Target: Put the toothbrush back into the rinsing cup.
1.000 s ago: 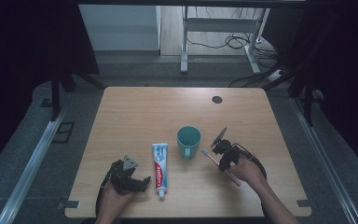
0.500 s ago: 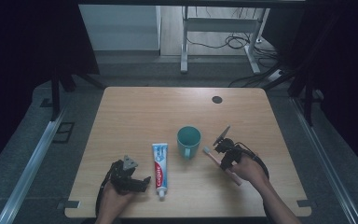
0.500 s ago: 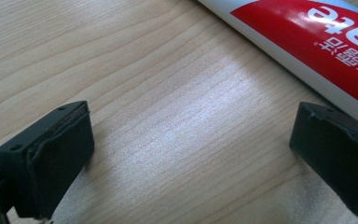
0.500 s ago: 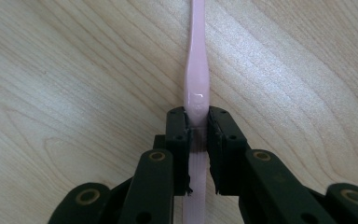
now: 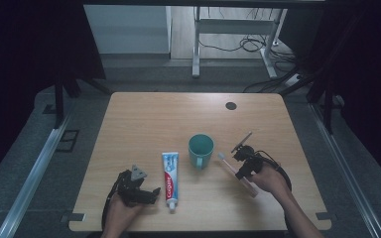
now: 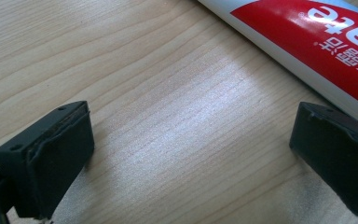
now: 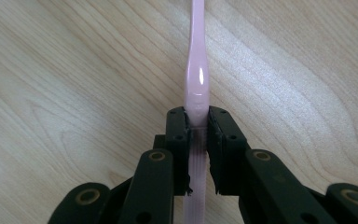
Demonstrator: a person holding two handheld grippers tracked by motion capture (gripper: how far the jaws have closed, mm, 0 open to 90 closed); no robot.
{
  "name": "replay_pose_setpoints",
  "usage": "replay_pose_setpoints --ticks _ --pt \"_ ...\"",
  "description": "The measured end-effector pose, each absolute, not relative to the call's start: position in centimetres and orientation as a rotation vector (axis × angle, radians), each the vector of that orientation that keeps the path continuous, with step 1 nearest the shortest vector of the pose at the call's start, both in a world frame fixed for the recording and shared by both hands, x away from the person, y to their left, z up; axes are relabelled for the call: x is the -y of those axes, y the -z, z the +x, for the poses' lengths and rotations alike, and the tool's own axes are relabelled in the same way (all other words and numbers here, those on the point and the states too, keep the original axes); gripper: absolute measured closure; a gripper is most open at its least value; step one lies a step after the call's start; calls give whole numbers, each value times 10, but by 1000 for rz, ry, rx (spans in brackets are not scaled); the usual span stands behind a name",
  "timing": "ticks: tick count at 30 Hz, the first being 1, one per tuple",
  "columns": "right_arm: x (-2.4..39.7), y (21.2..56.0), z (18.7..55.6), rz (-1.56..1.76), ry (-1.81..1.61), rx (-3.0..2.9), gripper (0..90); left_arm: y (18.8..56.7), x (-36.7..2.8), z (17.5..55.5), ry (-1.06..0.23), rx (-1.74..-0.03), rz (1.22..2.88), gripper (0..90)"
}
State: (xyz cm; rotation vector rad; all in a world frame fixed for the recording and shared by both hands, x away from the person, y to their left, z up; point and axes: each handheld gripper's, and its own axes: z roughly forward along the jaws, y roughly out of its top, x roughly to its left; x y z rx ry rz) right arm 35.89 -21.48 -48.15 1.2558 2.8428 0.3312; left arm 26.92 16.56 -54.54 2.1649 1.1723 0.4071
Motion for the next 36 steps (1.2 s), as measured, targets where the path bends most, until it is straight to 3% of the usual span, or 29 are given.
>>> replay_pose_setpoints --ticks 36 --pt "240 444 340 1153 -867 -2605 784 546 -165 269 -408 -1172 2159 0"
